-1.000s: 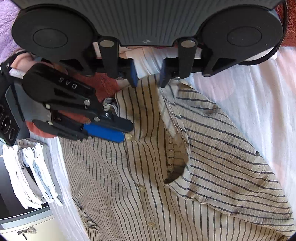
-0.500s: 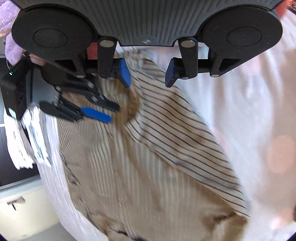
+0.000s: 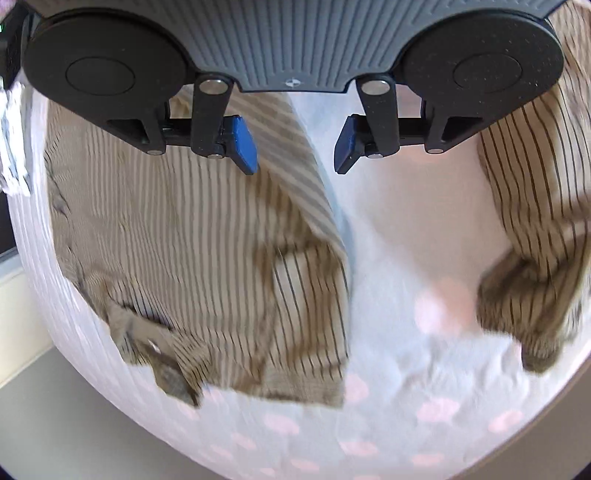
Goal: Fold clothes
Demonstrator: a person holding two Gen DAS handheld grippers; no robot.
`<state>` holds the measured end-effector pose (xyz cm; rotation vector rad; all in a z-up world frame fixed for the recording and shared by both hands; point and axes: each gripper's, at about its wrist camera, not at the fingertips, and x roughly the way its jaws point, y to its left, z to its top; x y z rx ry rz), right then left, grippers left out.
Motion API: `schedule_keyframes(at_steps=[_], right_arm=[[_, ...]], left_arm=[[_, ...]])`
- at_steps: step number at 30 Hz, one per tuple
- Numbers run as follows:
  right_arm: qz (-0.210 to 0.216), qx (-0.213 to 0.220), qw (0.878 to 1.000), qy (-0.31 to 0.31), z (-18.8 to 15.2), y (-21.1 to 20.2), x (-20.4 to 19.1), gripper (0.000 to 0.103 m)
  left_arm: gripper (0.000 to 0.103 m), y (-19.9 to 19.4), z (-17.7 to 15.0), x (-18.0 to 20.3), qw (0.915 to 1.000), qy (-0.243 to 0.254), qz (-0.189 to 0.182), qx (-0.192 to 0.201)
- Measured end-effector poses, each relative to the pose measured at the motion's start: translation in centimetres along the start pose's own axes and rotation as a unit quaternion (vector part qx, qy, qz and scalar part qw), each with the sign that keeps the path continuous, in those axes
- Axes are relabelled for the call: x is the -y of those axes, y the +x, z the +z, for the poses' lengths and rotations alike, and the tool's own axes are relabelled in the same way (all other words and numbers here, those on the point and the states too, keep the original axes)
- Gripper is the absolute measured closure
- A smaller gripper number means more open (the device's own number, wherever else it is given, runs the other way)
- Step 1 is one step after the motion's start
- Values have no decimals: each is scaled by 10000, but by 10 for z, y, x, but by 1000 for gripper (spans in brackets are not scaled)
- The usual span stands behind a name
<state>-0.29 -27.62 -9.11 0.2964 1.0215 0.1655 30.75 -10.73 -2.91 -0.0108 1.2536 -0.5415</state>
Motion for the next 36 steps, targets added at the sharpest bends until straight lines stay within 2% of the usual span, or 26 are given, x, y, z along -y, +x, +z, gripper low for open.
schedule_keyframes(at_steps=[3,7,14,17,22,23,24,25,27,31,36], right_arm=[[49,-54,10000,5,-3,-3,4,98],[142,-129,9998,29,-7,-14,6,100],[421,-543,9976,56,-19,-25,1,100],[522,-641,9964,201,-22,-20,2,100],[232,-830,9963,16,-20,-14,-3,100],[123,-876,9960,-95,-20,-14,-7,100],[13,-926,9955,-214,-19,-14,-10,100],[-94,-979,9946,-334,-18,-12,-15,100],[-224,-1030,9933,-476,-17,-10,-20,100],[-10,-954,9946,-420,-20,-15,-23,100],[484,-735,9958,-243,-28,-33,-21,101]], left_arm=[[59,17,35,-9,9995,105,76,284],[59,43,79,-21,9984,145,143,525],[59,100,143,-39,9973,96,125,717],[59,121,160,-47,9973,-32,34,727],[60,125,167,-38,9966,225,40,786],[64,126,169,-36,9964,276,42,797],[74,127,170,-34,9962,327,43,809],[79,128,172,-32,9959,378,44,820],[95,130,175,-28,9953,481,46,844],[102,132,181,-18,9935,703,58,898],[103,114,183,38,9867,1212,159,1070]])
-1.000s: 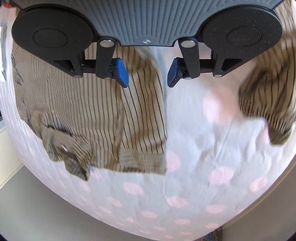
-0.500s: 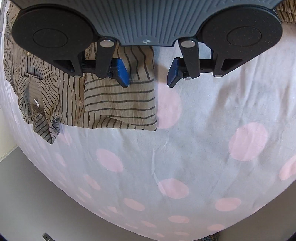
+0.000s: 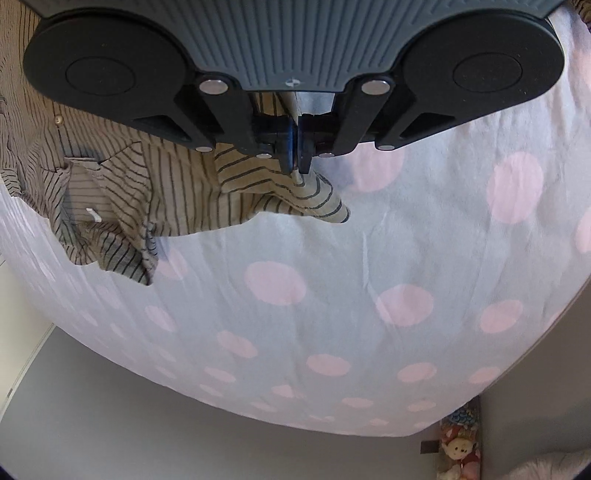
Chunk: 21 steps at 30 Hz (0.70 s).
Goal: Fold clothes
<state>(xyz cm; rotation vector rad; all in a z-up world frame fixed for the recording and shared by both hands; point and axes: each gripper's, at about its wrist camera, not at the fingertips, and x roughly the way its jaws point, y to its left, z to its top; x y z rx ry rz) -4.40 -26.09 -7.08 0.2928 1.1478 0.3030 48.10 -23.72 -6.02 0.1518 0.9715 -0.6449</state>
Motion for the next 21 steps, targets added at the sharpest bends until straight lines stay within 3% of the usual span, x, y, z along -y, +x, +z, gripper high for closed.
schedule_keyframes(at_steps=[7,12,21], right_arm=[[523,369,9978,189,-22,-33,8,101],[613,591,9955,426,-40,-52,21,101],[814,595,9875,1215,-76,-54,69,101]], left_arm=[[103,-23,27,74,9970,727,95,243],[103,-37,45,128,9912,1250,182,389],[103,39,29,236,9767,2050,572,-282]])
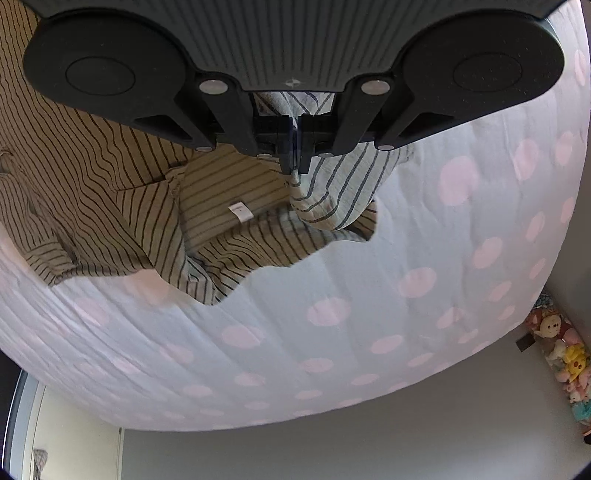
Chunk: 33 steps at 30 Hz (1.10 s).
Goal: Fold clothes
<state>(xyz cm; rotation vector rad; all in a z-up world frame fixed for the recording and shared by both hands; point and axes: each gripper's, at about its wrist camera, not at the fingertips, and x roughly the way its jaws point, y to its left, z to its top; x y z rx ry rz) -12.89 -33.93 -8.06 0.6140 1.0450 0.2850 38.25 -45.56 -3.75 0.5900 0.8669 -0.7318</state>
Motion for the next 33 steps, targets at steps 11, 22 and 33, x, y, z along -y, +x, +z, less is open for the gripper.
schedule_keyframes(at_steps=[11,22,33], right_arm=[[538,-108,9985,16,6,7,16,101],[855,-123,9956,-374,2,29,-19,101],[738,-74,9972,76,-10,16,16,101]], left_arm=[[103,18,4,0,9990,-272,109,-328],[103,-27,-43,-89,9922,-866,828,-334],[103,9,-12,-21,9960,-207,766,-406]])
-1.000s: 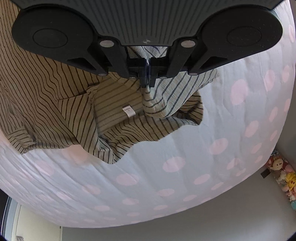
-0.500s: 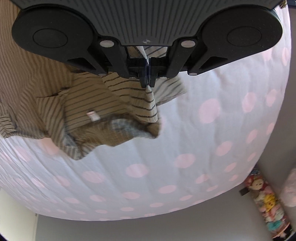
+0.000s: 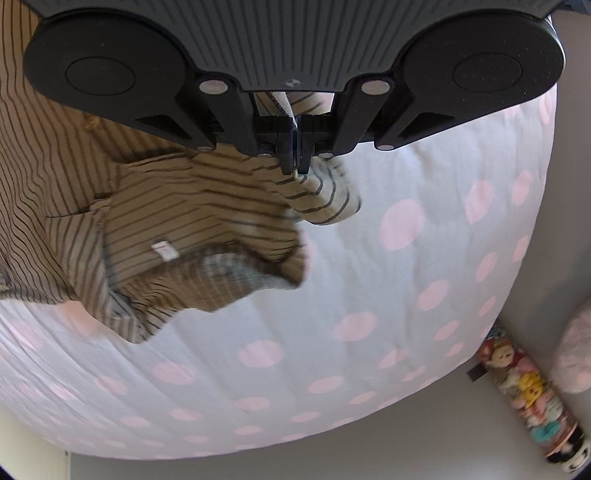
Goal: Fold clothes
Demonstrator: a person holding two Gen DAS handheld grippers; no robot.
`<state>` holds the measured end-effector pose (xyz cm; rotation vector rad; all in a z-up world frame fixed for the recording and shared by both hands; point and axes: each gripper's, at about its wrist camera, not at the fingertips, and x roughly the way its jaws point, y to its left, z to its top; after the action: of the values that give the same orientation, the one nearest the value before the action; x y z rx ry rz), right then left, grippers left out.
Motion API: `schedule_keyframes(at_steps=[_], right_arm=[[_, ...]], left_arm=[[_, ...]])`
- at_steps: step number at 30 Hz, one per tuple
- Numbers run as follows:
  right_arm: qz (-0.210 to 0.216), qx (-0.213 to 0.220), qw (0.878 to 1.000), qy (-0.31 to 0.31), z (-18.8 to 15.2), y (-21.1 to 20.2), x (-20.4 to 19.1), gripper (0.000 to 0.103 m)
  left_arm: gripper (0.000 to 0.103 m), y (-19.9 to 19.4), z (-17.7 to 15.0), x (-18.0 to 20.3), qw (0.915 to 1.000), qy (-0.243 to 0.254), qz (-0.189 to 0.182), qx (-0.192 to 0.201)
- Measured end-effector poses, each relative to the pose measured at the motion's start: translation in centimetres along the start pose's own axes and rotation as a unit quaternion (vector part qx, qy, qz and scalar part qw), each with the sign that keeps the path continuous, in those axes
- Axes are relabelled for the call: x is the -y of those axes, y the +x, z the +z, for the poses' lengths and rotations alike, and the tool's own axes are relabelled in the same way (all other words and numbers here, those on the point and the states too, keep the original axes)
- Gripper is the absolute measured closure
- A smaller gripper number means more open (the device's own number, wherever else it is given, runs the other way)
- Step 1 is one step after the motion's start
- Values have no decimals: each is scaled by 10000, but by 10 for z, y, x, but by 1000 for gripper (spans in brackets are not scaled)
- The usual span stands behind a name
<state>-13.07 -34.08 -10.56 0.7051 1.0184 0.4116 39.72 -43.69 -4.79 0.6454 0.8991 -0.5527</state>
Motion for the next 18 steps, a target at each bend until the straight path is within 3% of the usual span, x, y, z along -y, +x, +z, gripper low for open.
schedule_keyframes(at_steps=[8,18], right_arm=[[196,-102,9987,462,-9,2,34,101],[172,-223,9989,363,-14,6,39,101]], left_arm=[[103,25,21,83,9979,590,-237,-108],[102,26,18,107,9971,548,-506,-130]])
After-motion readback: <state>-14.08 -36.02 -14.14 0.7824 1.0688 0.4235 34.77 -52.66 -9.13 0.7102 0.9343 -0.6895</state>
